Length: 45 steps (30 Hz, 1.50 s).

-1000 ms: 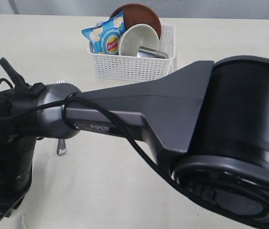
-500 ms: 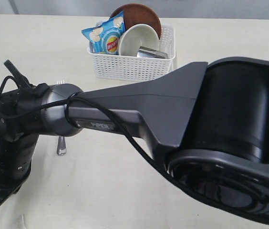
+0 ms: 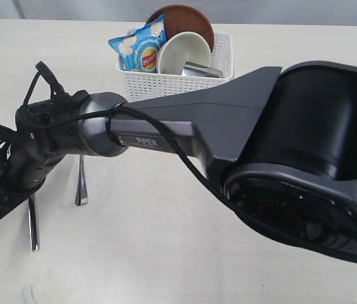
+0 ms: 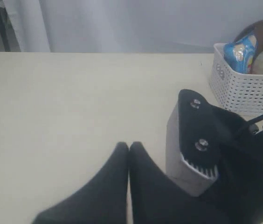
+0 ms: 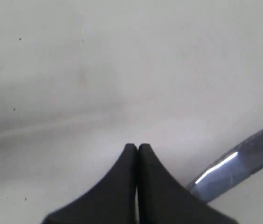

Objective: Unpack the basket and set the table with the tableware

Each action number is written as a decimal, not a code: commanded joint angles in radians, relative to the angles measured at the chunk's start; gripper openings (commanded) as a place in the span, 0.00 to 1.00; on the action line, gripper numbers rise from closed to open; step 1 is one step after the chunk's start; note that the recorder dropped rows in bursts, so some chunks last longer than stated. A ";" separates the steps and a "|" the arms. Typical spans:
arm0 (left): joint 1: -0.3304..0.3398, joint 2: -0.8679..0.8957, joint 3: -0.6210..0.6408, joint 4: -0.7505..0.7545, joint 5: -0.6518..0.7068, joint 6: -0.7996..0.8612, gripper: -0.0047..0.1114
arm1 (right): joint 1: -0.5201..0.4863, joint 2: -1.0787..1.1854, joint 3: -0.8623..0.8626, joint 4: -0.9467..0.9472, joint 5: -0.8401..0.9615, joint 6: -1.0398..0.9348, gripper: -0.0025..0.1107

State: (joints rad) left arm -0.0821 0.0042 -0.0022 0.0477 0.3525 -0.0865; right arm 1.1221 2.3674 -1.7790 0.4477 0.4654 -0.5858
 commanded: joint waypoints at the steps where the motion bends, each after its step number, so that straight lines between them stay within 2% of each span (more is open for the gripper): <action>1: 0.003 -0.004 0.002 0.008 -0.010 0.004 0.04 | -0.013 0.034 -0.055 -0.004 -0.013 -0.012 0.02; 4: 0.003 -0.004 0.002 0.008 -0.010 0.004 0.04 | -0.034 0.087 -0.155 -0.004 0.055 0.014 0.02; 10: 0.003 -0.004 0.002 0.008 -0.010 0.004 0.04 | -0.063 0.126 -0.234 -0.016 0.112 0.050 0.02; 17: 0.003 -0.004 0.002 0.008 -0.010 0.004 0.04 | -0.109 0.129 -0.236 -0.147 0.166 0.162 0.02; 28: 0.003 -0.004 0.002 0.008 -0.010 0.004 0.04 | -0.120 0.120 -0.236 -0.131 0.197 0.145 0.02; 36: 0.003 -0.004 0.002 0.008 -0.010 0.004 0.04 | -0.118 0.040 -0.236 -0.137 0.334 0.143 0.02; 42: 0.003 -0.004 0.002 0.008 -0.010 0.004 0.04 | -0.120 0.012 -0.234 -0.142 0.509 0.155 0.02; 45: 0.003 -0.004 0.002 0.008 -0.010 0.004 0.04 | -0.120 0.027 -0.205 -0.163 0.519 0.175 0.02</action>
State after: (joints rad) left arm -0.0821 0.0042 -0.0022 0.0477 0.3525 -0.0865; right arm 1.0067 2.3816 -2.0066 0.3083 0.9555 -0.4259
